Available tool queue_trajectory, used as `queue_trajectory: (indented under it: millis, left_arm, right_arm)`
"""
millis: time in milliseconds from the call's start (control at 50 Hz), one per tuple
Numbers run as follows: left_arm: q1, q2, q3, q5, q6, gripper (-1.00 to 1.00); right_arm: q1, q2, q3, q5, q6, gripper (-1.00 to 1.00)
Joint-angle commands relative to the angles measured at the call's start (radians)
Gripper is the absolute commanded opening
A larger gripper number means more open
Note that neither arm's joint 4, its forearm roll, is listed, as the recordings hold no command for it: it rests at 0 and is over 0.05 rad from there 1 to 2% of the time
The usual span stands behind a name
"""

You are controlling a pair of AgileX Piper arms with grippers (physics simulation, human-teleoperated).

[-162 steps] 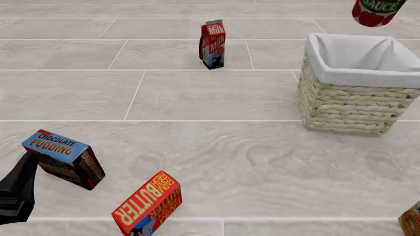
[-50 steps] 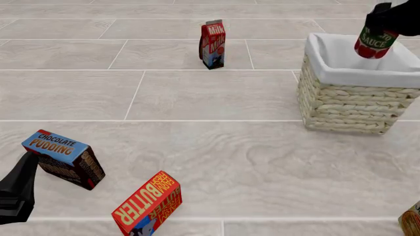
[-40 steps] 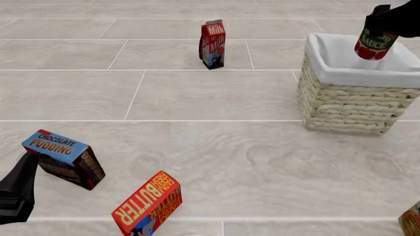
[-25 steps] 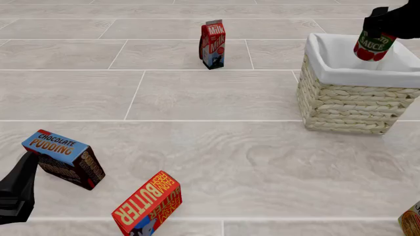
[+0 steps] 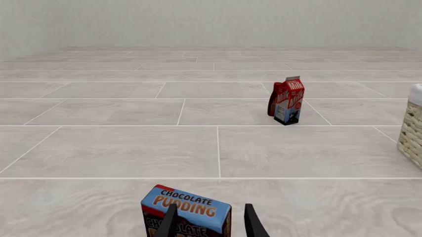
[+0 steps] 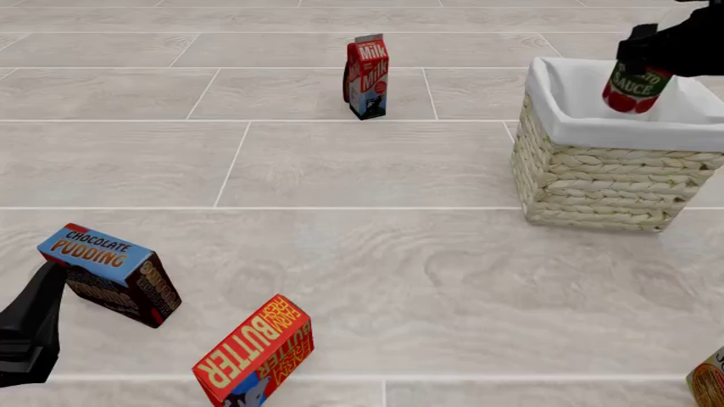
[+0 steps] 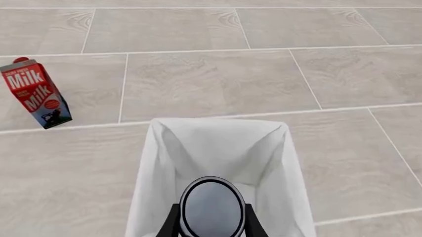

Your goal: Pick the tomato sauce and place it in the basket.

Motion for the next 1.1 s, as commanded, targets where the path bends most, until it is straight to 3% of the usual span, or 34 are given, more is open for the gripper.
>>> queue_trajectory:
  millis: [20, 1100]
  left_arm:
    - [0.000, 0.000, 0.000, 0.000, 0.000, 1.00]
    - [0.000, 0.000, 0.000, 0.000, 0.000, 1.00]
  right_arm:
    - [0.000, 0.023, -0.010, -0.013, 0.021, -1.00]
    - [-0.006, 0.102, -0.052, -0.035, 0.018, -1.00]
